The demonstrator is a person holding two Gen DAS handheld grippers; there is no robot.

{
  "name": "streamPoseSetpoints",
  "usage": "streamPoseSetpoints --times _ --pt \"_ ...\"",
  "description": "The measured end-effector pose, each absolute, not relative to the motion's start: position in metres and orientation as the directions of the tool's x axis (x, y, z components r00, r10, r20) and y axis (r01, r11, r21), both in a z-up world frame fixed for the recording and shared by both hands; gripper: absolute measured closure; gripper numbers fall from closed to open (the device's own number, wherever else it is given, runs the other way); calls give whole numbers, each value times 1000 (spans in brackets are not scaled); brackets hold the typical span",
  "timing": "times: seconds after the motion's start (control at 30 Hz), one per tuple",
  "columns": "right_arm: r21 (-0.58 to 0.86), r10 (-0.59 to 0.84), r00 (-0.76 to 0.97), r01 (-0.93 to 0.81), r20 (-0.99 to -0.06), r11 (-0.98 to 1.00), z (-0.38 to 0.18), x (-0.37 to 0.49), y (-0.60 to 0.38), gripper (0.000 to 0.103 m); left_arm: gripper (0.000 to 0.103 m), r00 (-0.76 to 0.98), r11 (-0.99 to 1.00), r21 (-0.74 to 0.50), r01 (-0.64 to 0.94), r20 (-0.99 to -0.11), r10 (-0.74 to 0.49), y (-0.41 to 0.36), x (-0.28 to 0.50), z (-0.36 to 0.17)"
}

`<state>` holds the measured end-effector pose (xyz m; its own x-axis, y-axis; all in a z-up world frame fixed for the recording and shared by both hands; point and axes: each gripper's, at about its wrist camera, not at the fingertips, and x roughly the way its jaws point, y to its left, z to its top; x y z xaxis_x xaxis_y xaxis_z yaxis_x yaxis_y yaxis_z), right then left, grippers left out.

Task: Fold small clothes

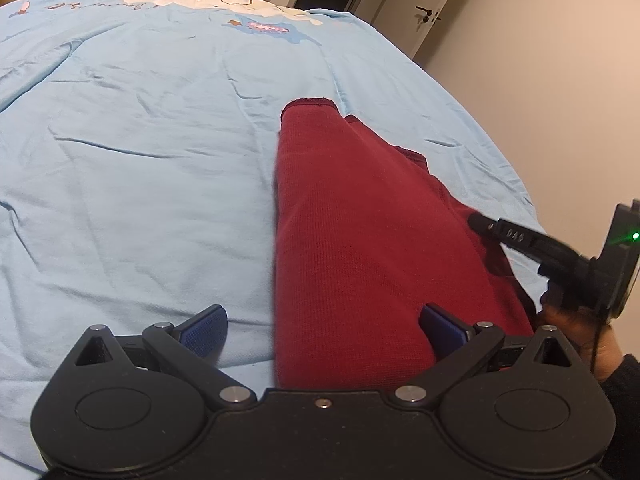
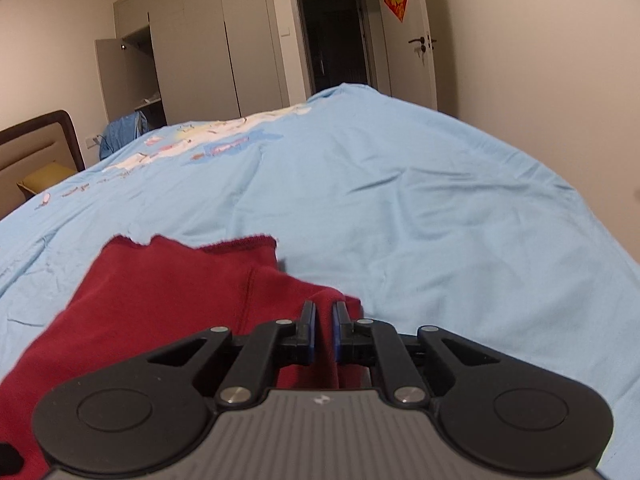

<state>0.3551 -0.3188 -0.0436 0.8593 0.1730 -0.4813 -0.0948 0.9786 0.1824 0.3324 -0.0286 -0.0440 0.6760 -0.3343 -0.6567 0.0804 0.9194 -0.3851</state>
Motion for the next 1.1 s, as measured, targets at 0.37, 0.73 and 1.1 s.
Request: streamPoseSetpoints --times 0.37,0.73,1.1 --pt "216 197 851 -101 -487 971 -40 341 -326 48 1 673 921 -382 77 -662 -330 -29 333 -44" --pt "337 274 830 -111 -486 935 -56 324 -337 35 1 683 923 -373 94 -651 -332 -28 336 -38" --pt "324 285 830 -135 -480 936 -57 319 -330 61 7 723 909 -412 67 -608 -329 -2 373 -26"
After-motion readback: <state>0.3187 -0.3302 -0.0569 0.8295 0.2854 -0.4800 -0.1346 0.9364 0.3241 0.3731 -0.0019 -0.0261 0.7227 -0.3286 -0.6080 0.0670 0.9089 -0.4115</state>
